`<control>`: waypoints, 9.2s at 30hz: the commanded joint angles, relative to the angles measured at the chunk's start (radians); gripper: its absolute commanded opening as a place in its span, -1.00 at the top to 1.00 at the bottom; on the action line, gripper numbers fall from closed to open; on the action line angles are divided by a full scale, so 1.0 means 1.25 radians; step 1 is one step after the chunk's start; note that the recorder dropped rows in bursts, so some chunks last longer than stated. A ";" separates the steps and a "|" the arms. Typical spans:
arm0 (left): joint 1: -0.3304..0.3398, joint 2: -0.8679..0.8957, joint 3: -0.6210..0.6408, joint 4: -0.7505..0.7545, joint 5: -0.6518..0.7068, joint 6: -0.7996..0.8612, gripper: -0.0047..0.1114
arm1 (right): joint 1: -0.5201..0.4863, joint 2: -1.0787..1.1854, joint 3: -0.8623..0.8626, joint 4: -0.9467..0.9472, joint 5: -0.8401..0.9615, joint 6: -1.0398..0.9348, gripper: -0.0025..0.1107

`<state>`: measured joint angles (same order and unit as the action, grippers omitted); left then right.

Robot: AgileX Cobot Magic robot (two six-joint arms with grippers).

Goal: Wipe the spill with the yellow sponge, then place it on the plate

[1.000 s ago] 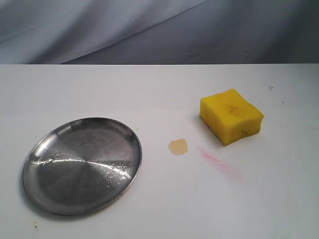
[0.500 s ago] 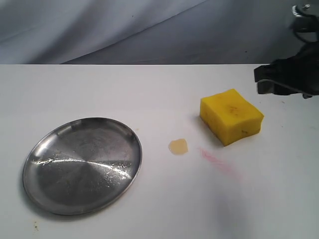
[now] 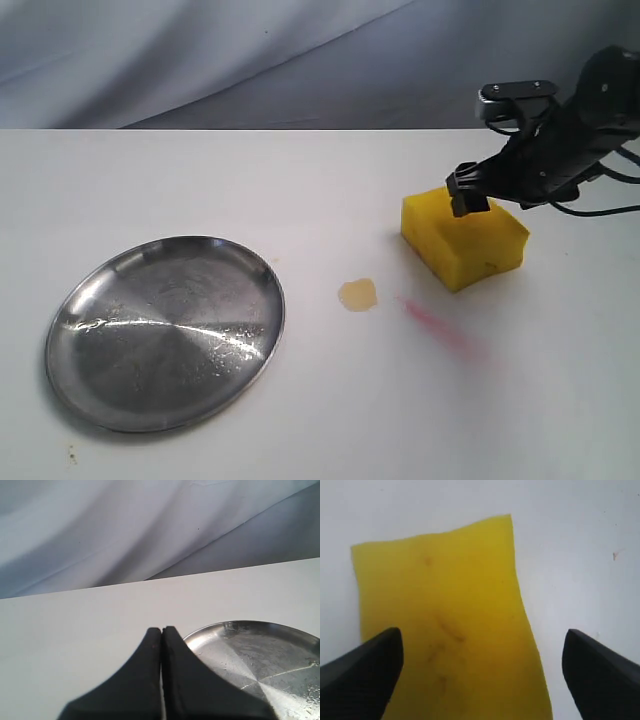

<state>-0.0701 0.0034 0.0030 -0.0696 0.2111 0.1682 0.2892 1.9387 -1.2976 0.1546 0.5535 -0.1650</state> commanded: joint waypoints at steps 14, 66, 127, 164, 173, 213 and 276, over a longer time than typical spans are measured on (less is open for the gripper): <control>0.001 -0.003 -0.002 0.001 -0.004 -0.008 0.92 | 0.028 0.019 -0.030 -0.025 0.097 0.007 0.96; 0.001 -0.003 -0.002 0.001 -0.004 -0.008 0.92 | 0.284 0.071 -0.028 -0.187 0.216 0.220 0.96; 0.001 -0.003 -0.002 0.001 -0.004 -0.008 0.92 | 0.303 -0.075 0.312 -0.074 -0.032 0.182 0.96; 0.001 -0.003 -0.002 0.001 -0.004 -0.008 0.92 | 0.370 -0.120 -0.206 -0.045 0.275 0.165 0.96; 0.001 -0.003 -0.002 0.001 -0.004 -0.008 0.92 | 0.477 -0.060 -0.206 0.043 0.061 0.175 0.96; 0.001 -0.003 -0.002 0.001 -0.004 -0.008 0.92 | 0.487 0.134 -0.206 0.318 -0.010 0.084 -0.42; 0.001 -0.003 -0.002 0.001 -0.004 -0.008 0.92 | -0.040 -1.208 1.006 0.043 -0.473 0.115 0.96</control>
<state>-0.0701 0.0034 0.0030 -0.0696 0.2111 0.1682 0.2827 0.4981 -0.0715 0.2286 -0.0347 -0.0239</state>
